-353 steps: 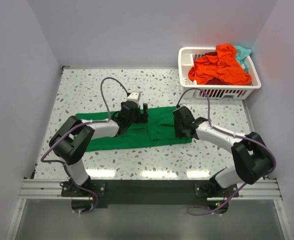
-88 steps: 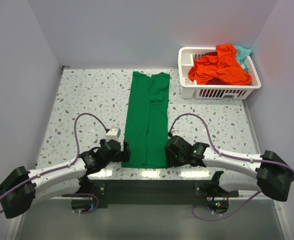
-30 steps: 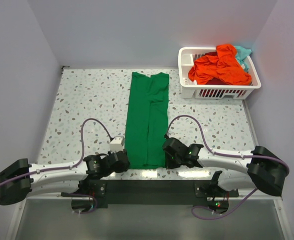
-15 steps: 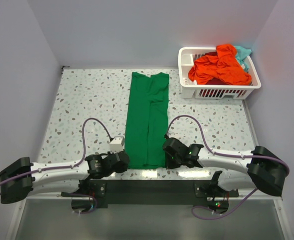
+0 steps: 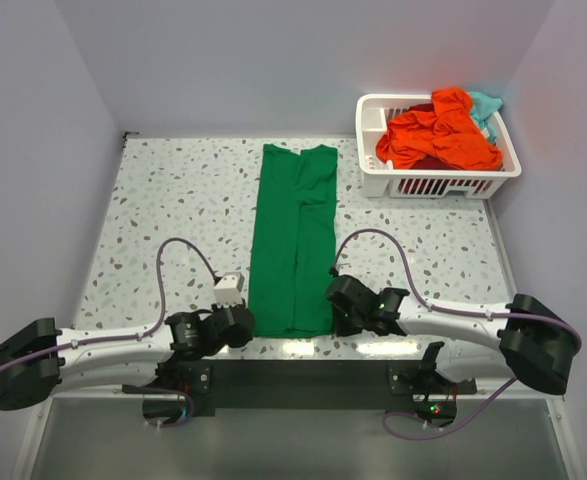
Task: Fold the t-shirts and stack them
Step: Fold the tshirt
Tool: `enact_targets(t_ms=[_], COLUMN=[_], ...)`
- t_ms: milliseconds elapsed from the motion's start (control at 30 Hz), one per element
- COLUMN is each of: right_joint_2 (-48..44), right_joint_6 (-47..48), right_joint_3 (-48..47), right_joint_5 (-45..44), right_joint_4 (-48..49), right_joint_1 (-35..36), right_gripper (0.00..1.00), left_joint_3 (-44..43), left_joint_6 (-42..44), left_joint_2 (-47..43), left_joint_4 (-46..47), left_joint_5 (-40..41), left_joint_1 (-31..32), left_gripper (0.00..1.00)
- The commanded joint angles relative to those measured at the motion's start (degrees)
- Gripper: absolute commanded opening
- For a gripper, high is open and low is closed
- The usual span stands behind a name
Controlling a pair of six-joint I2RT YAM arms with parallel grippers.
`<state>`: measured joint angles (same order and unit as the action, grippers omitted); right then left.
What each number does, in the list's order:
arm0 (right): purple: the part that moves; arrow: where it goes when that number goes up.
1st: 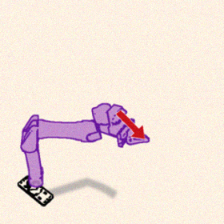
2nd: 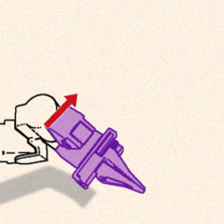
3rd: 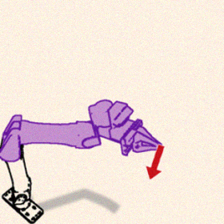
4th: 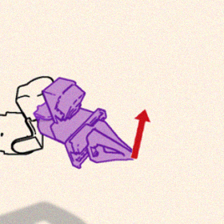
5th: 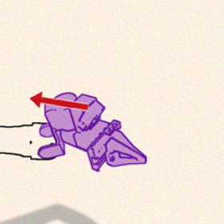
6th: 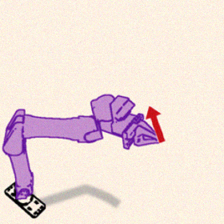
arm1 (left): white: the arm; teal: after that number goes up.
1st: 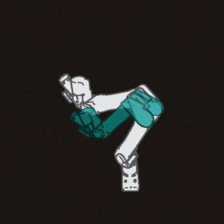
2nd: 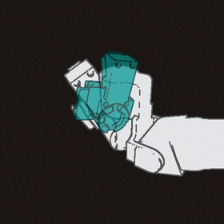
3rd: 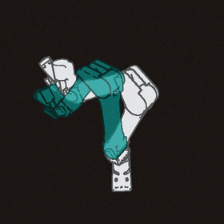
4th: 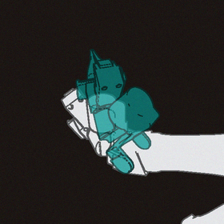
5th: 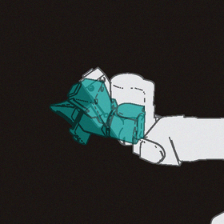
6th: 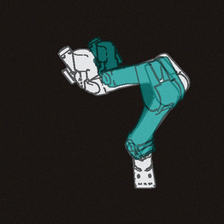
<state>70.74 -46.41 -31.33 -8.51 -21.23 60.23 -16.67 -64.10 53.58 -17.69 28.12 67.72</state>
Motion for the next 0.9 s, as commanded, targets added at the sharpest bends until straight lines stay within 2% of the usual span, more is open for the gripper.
enact_targets(t_ms=[0,167,467,533,667,867], right_joint_2=[-2.1,-1.8,3.7,5.7,9.2,12.6], right_joint_6=[1.0,2.3,7.5,9.0,11.8,14.7], right_joint_3=[-3.3,-5.9,-11.7,-12.3,-16.7,-20.5], right_joint_5=[-4.1,-6.2,-13.1,-13.5,-15.9,-19.9], right_joint_4=[-1.0,-0.8,2.7,3.7,4.6,6.2], right_joint_1=[0.3,0.2,-0.2,-0.5,-0.7,-1.9], right_gripper=[0.00,0.00,0.00,0.00,0.00,0.00], left_joint_3=[0.4,0.8,2.8,4.4,6.2,7.0], left_joint_6=[-1.8,0.2,6.3,10.0,15.5,22.9], left_joint_2=[-2.9,-6.2,-6.7,-6.8,-5.6,-0.8], left_joint_4=[2.0,5.8,16.7,21.3,32.3,45.2], left_joint_5=[6.4,12.6,16.8,16.0,8.9,5.4], left_joint_1=[0.5,0.5,-1.3,-2.6,-8.6,-12.6], left_gripper=[0.00,0.00,0.00,0.00,0.00,0.00])
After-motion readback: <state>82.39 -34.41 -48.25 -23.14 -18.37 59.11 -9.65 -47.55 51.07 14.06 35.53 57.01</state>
